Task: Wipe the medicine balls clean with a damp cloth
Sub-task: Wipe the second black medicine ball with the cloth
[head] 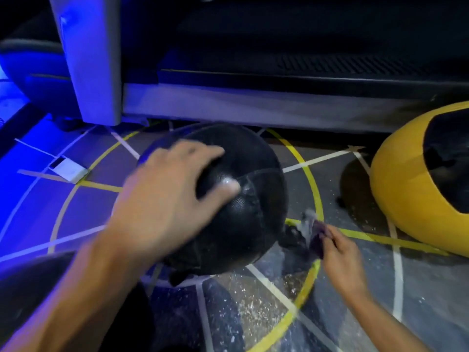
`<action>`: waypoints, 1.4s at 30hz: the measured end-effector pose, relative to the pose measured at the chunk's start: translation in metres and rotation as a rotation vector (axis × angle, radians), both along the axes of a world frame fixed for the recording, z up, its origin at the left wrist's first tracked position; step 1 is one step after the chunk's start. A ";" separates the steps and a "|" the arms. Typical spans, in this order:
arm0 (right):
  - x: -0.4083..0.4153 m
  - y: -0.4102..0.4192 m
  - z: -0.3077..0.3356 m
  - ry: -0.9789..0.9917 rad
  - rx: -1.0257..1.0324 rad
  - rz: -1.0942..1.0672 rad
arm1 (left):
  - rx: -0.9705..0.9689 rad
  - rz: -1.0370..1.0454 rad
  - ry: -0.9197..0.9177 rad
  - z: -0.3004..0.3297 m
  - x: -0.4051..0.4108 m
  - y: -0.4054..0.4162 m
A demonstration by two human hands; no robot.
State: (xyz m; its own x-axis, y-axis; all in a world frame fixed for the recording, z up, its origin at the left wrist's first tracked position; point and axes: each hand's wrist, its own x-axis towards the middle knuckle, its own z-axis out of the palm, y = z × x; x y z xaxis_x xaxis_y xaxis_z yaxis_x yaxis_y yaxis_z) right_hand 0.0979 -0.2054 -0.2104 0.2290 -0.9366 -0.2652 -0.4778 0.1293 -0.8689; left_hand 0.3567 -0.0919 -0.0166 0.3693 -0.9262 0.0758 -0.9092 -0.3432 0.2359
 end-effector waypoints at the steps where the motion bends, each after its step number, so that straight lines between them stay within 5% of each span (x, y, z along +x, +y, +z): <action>1: -0.001 -0.002 -0.005 -0.061 0.116 -0.108 | 0.050 0.000 -0.060 -0.011 -0.009 0.004; 11: 0.009 -0.001 -0.007 -0.464 0.351 -0.413 | -0.121 0.164 -0.121 -0.026 0.025 -0.014; 20: 0.067 -0.036 0.022 -0.666 0.486 -0.403 | -0.206 0.220 -0.126 -0.046 0.069 -0.025; 22: 0.093 -0.047 0.045 -0.723 0.374 -0.340 | -0.215 0.200 -0.082 -0.046 0.082 -0.030; 26: 0.155 -0.054 0.093 -0.619 -0.234 -0.014 | -0.255 0.210 -0.028 -0.041 0.102 -0.037; 30: 0.197 -0.034 0.051 -0.393 -0.582 0.377 | -0.263 0.212 -0.017 -0.040 0.113 -0.043; 32: 0.184 -0.032 0.001 -0.249 -0.440 0.381 | -0.258 0.211 -0.001 -0.042 0.125 -0.044; 34: 0.165 -0.025 -0.038 -0.036 -0.075 0.360 | -0.268 0.222 0.013 -0.042 0.140 -0.046; 37: 0.163 -0.028 -0.044 -0.321 0.515 -0.086 | -0.278 0.225 0.061 -0.045 0.161 -0.048; 39: 0.177 -0.037 -0.019 -0.563 0.503 -0.245 | -0.277 0.257 0.072 -0.048 0.172 -0.044; 42: 0.194 -0.055 0.045 -0.687 0.056 -0.101 | -0.289 0.268 0.112 -0.049 0.182 -0.041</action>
State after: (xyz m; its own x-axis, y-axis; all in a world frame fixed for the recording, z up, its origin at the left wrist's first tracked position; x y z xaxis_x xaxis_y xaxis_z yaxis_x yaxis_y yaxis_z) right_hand 0.2924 -0.2603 -0.1650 0.2751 -0.9512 -0.1399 0.1946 0.1976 -0.9608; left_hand 0.5385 -0.1326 -0.0658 0.6150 -0.7428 0.2646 -0.7601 -0.4692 0.4496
